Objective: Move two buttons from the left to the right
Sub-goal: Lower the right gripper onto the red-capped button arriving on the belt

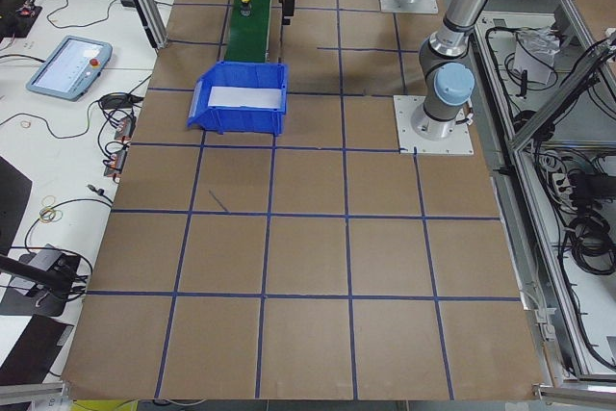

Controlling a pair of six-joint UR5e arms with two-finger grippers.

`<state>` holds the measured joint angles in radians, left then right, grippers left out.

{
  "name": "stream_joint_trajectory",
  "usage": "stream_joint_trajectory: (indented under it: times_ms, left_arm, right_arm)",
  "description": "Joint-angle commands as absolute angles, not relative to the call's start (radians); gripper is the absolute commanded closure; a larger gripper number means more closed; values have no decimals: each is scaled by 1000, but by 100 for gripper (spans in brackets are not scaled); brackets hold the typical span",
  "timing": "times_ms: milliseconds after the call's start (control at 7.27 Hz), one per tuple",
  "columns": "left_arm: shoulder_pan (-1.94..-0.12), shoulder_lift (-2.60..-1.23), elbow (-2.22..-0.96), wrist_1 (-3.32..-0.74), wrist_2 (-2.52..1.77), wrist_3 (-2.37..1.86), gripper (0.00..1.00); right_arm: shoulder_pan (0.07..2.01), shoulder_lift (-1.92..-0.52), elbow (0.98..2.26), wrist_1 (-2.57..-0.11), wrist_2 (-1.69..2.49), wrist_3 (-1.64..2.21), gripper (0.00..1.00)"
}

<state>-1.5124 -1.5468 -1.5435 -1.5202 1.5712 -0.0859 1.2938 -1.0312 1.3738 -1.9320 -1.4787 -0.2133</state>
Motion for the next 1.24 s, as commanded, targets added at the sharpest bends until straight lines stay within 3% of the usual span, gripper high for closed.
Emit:
stream_joint_trajectory:
  times_ms: [0,1100]
  left_arm:
    - [-1511,-1548,-1543,-1517,1572,-81,0]
    - [-1513,-1551,-1545,-1520,1565,-75,0]
  right_arm:
    - [1293,-1031,1376,-1933,-1477,-213,0]
    - [1295,-1031,1387,-1933,-1456,-202,2]
